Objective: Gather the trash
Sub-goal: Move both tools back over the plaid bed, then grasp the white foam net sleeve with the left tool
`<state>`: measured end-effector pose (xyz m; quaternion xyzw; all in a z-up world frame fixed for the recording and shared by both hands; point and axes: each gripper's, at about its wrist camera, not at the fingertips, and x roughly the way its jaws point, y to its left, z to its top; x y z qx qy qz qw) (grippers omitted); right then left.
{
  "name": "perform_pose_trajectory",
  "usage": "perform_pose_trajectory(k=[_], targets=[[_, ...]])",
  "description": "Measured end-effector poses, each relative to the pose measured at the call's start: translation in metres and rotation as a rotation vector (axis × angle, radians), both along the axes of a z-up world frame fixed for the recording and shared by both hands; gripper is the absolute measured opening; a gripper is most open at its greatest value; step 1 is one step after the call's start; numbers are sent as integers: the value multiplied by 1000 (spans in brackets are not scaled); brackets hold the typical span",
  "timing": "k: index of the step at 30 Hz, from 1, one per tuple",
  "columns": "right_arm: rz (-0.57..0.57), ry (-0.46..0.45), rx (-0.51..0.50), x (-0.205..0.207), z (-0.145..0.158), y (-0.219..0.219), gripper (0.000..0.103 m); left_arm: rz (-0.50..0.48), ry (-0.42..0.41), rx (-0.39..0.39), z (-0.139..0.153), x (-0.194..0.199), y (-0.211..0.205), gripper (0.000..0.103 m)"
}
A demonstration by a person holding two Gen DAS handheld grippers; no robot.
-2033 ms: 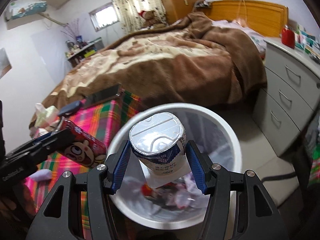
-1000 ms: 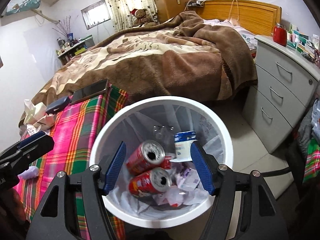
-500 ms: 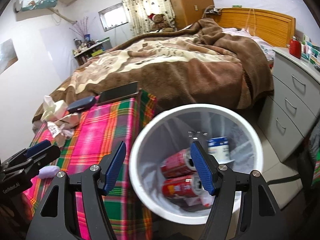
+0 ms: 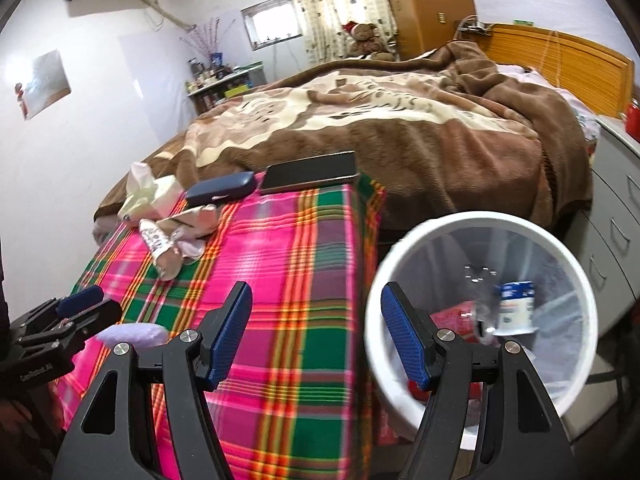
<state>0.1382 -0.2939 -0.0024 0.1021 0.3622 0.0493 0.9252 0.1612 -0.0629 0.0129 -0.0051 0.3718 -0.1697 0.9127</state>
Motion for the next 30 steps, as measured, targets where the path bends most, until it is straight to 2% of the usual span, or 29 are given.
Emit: perform_pose_trajectory(k=[10, 17, 23, 25, 27, 30], targets=[[84, 25, -1, 12, -10, 42, 68, 11, 63, 87, -31, 2, 48, 68], [138, 46, -22, 24, -16, 69, 68, -57, 99, 104, -49, 7, 57, 69], [174, 58, -27, 38, -19, 86, 68, -97, 116, 158, -66, 19, 53, 71], [186, 66, -32, 42, -21, 92, 68, -79, 125, 188, -70, 24, 51, 71], [204, 69, -43, 46, -23, 100, 68, -73, 125, 178, -71, 26, 53, 71], [226, 67, -44, 52, -24, 110, 68, -37, 149, 97, -73, 32, 68, 70]])
